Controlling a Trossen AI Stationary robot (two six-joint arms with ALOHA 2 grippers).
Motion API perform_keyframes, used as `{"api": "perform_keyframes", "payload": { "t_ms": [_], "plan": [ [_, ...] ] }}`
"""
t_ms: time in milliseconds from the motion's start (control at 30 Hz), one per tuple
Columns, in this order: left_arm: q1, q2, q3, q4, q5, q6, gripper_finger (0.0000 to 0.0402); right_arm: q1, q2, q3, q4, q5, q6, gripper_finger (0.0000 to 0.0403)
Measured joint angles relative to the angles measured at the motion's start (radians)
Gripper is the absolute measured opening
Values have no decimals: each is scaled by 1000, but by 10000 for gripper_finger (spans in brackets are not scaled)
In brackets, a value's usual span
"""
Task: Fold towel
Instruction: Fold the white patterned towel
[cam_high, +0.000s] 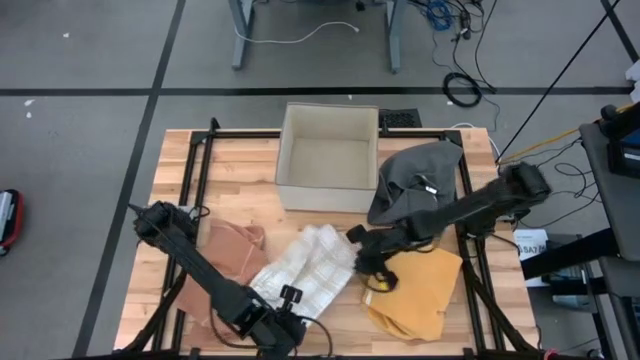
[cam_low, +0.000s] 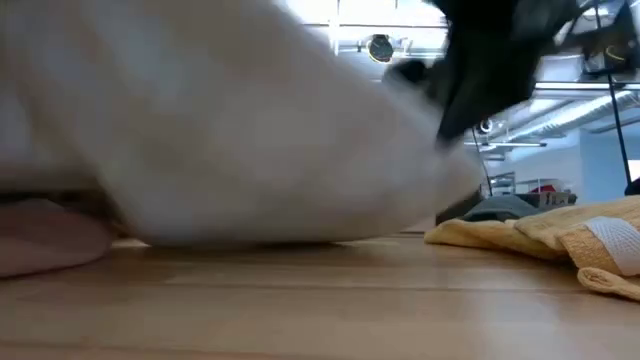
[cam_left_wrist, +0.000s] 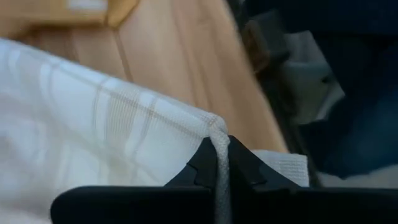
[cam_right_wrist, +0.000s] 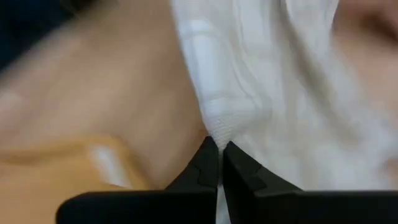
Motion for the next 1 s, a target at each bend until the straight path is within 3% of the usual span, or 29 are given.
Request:
{"api": "perform_keyframes", "payload": {
  "t_ms": [233,433,600,767,1000],
  "plan": [
    [-36,-102,208,-197,-19,115,12,90,-238,116,-122,-47,48,0],
    [-41,-193,270,-277,-149,182,12,136,-358,240,-209,69,7,0],
    [-11,-218,268,-383,-211,181,12,124,-378,326,-357,207,6,1],
    [54,-211,268,-451,-174,192,12,79,-362,339,-429,221,31,1],
    [189,-209,252,-571,-179,248,12,8,-313,339,-561,334,39,1]
  ]
}}
